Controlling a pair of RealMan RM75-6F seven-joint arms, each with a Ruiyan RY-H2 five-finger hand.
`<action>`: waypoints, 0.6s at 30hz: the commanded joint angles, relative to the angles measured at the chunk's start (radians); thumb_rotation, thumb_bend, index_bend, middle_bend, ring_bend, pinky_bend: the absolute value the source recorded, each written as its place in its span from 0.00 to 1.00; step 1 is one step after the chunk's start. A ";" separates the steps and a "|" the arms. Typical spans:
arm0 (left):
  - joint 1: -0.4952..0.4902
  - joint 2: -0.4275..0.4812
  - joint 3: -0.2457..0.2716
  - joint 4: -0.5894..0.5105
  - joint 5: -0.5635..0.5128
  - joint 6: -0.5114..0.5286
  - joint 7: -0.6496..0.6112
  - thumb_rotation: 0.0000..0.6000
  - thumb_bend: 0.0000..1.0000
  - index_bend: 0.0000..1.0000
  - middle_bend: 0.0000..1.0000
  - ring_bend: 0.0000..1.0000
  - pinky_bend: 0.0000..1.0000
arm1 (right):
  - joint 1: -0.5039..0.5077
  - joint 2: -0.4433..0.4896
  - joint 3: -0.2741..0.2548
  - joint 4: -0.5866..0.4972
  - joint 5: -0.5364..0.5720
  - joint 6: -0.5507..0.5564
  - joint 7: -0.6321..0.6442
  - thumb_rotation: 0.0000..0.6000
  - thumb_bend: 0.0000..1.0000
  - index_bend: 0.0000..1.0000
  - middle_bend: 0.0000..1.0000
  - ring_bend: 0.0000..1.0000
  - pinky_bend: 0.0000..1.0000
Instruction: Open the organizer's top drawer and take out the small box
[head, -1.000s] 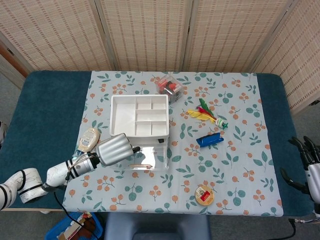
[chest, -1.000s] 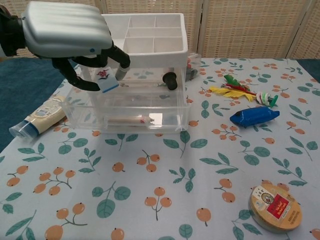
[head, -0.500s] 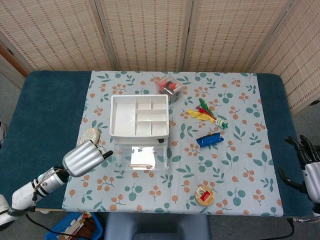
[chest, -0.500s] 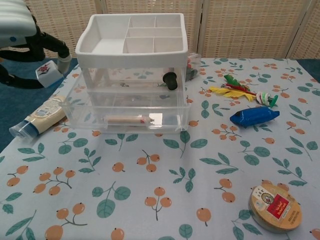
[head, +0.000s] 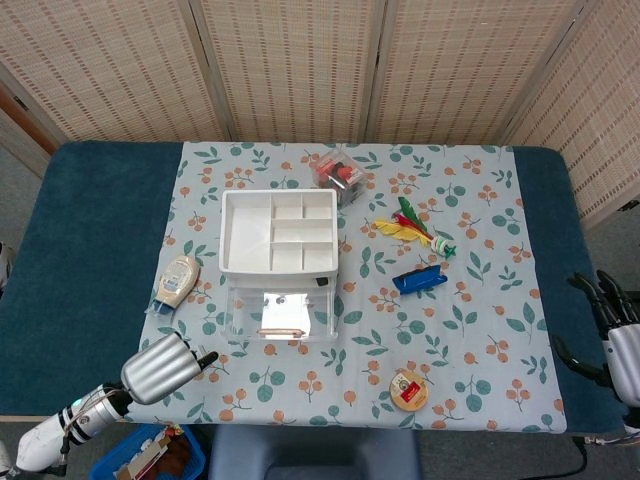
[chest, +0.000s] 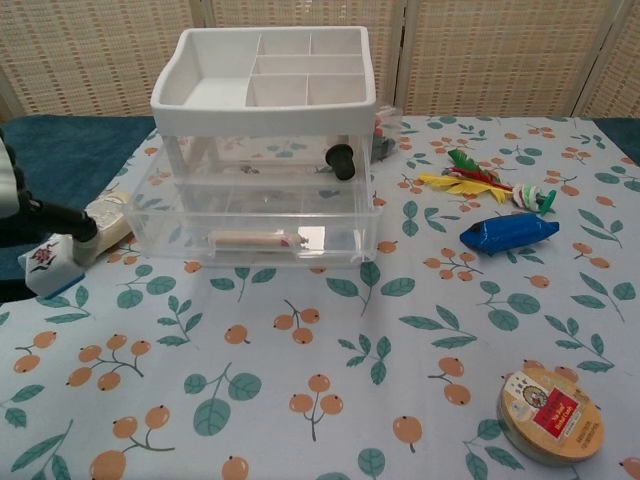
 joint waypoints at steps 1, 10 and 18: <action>0.020 -0.030 0.006 0.025 -0.005 -0.019 0.015 1.00 0.28 0.55 0.94 0.97 1.00 | 0.001 -0.003 -0.001 0.003 0.002 -0.002 0.002 1.00 0.35 0.01 0.17 0.03 0.13; 0.051 -0.143 -0.008 0.106 -0.036 -0.075 0.076 1.00 0.28 0.55 0.94 0.97 1.00 | 0.005 -0.008 -0.001 0.012 0.004 -0.009 0.009 1.00 0.35 0.01 0.17 0.03 0.13; 0.059 -0.230 -0.032 0.196 -0.055 -0.093 0.099 1.00 0.28 0.54 0.94 0.97 1.00 | 0.003 -0.007 -0.002 0.012 0.008 -0.008 0.009 1.00 0.35 0.01 0.17 0.03 0.13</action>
